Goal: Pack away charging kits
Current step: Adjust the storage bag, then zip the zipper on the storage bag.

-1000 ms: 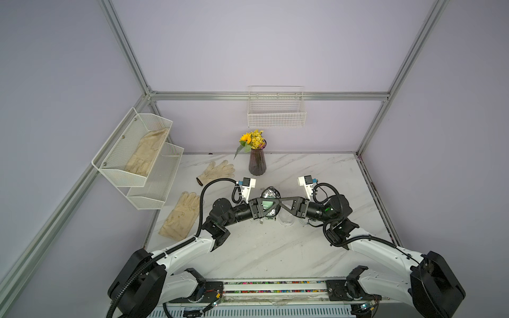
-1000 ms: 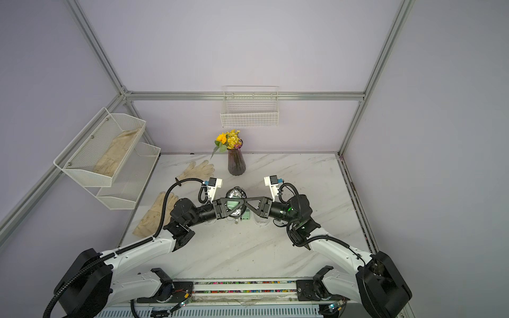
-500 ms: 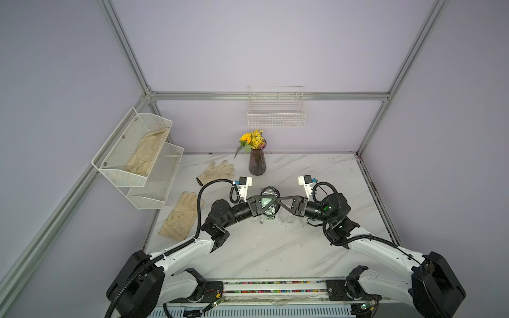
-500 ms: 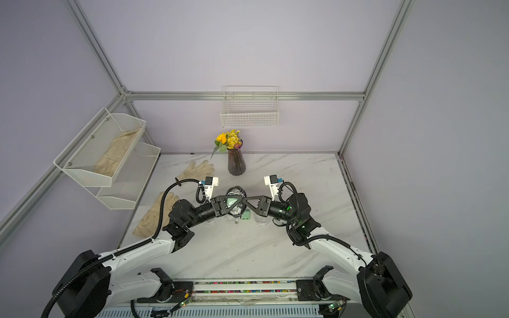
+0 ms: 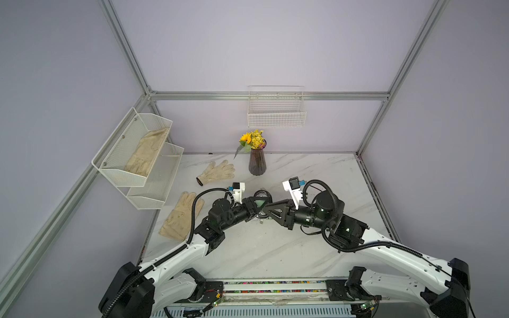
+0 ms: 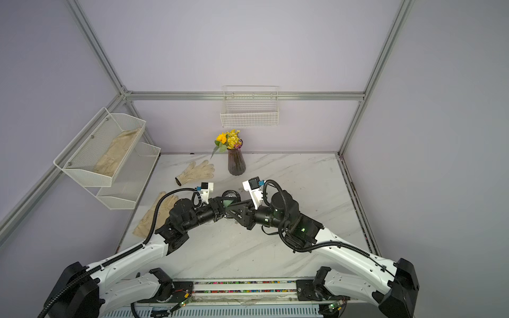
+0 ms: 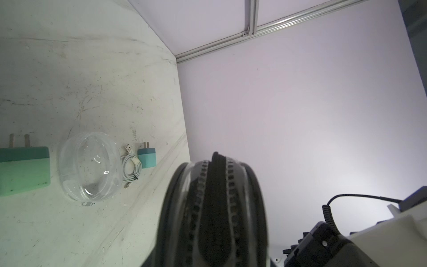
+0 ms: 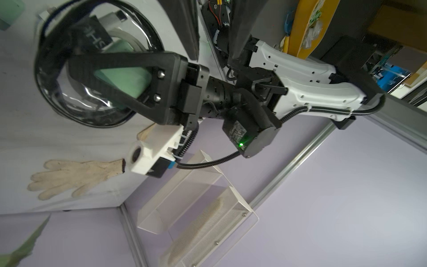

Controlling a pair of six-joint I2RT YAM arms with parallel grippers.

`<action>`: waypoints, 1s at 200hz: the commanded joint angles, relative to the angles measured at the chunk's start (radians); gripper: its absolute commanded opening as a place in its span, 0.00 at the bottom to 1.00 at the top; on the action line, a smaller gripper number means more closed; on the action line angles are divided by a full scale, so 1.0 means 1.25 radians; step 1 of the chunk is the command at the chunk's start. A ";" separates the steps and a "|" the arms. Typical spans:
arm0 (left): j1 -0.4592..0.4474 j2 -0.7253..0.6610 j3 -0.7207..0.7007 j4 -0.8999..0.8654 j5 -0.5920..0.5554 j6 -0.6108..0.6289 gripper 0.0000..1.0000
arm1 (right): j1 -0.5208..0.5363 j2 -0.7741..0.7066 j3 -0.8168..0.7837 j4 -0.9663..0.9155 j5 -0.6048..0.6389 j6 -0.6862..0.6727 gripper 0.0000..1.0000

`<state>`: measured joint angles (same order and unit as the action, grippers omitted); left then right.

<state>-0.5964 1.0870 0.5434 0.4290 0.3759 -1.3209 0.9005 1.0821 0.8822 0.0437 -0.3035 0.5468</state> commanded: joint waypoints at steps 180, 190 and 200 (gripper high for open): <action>0.015 -0.040 0.041 -0.050 -0.048 -0.072 0.32 | 0.045 0.021 -0.053 -0.157 0.189 -0.127 0.36; 0.015 -0.038 0.044 -0.049 -0.041 -0.072 0.32 | 0.045 0.027 -0.053 -0.143 0.184 -0.132 0.36; 0.015 -0.038 0.046 -0.048 -0.036 -0.072 0.31 | 0.046 0.033 -0.053 -0.126 0.180 -0.134 0.36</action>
<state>-0.5831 1.0542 0.5434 0.3138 0.3084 -1.4036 0.9520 1.1110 0.8257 -0.1387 -0.0902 0.4011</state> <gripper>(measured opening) 0.323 0.364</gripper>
